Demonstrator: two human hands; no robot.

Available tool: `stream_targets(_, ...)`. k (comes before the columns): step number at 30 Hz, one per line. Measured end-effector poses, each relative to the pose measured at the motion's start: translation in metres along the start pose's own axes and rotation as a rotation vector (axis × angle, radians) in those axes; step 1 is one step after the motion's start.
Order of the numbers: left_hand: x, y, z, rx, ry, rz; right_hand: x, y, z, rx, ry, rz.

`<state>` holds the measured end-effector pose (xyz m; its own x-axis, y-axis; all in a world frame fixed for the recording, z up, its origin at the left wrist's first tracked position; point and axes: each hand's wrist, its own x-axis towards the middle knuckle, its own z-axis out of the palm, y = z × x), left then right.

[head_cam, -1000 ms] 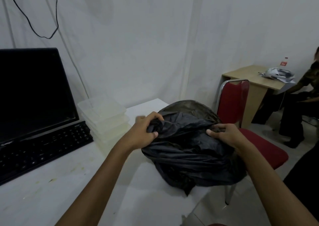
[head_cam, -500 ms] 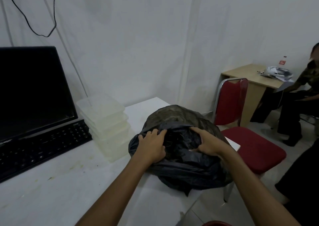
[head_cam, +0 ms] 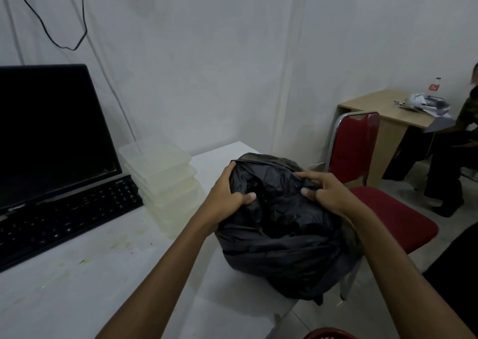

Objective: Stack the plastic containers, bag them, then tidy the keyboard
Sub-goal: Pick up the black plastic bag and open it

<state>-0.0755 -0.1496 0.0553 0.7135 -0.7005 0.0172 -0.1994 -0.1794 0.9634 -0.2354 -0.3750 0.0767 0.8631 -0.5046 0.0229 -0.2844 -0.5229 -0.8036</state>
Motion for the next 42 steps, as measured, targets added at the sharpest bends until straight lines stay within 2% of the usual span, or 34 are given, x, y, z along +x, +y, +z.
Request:
stream_targets(3, -0.007, 0.001, 0.001, -0.059, -0.020, -0.010, 0.003, -0.002, 0.010, -0.264, 0.158, 0.045)
stream_targets(6, -0.009, 0.000, 0.004, -0.076, -0.023, -0.014, 0.005, -0.011, 0.022, -0.386, 0.300, 0.086)
stream_targets(10, -0.010, -0.001, 0.008, -0.112, -0.031, -0.011, 0.011, -0.017, 0.042, -0.539, 0.224, 0.257)
stream_targets(17, -0.015, -0.006, 0.003, -0.204, -0.029, -0.066, 0.019, -0.003, 0.077, -0.408, 0.258, 0.289)
stream_targets(22, -0.012, -0.015, 0.000, -0.343, -0.016, -0.110, 0.017, 0.006, 0.082, -0.242, 0.349, 0.069)
stream_targets(26, -0.011, -0.017, -0.004, -0.385, 0.072, -0.093, 0.014, 0.006, 0.070, -0.016, 0.226, -0.007)
stream_targets(29, -0.012, -0.014, -0.010, -0.323, 0.118, -0.082, 0.009, -0.005, 0.057, 0.196, 0.203, 0.159)
stream_targets(31, -0.017, -0.010, -0.015, -0.259, 0.075, -0.079, 0.009, -0.005, 0.047, 0.251, 0.229, 0.309)
stream_targets(33, -0.020, -0.008, -0.019, -0.132, 0.016, -0.068, 0.010, -0.004, 0.042, 0.285, 0.270, 0.353)
stream_targets(37, -0.021, -0.014, -0.026, 0.117, 0.020, -0.046, 0.015, 0.003, 0.051, 0.318, 0.396, 0.239)
stream_targets(40, -0.019, -0.018, -0.025, 0.204, 0.083, -0.015, 0.022, 0.000, 0.059, -0.017, 0.597, 0.145)
stream_targets(42, -0.019, -0.019, -0.024, 0.221, 0.124, 0.010, 0.021, -0.017, 0.063, -0.163, 0.652, -0.004)
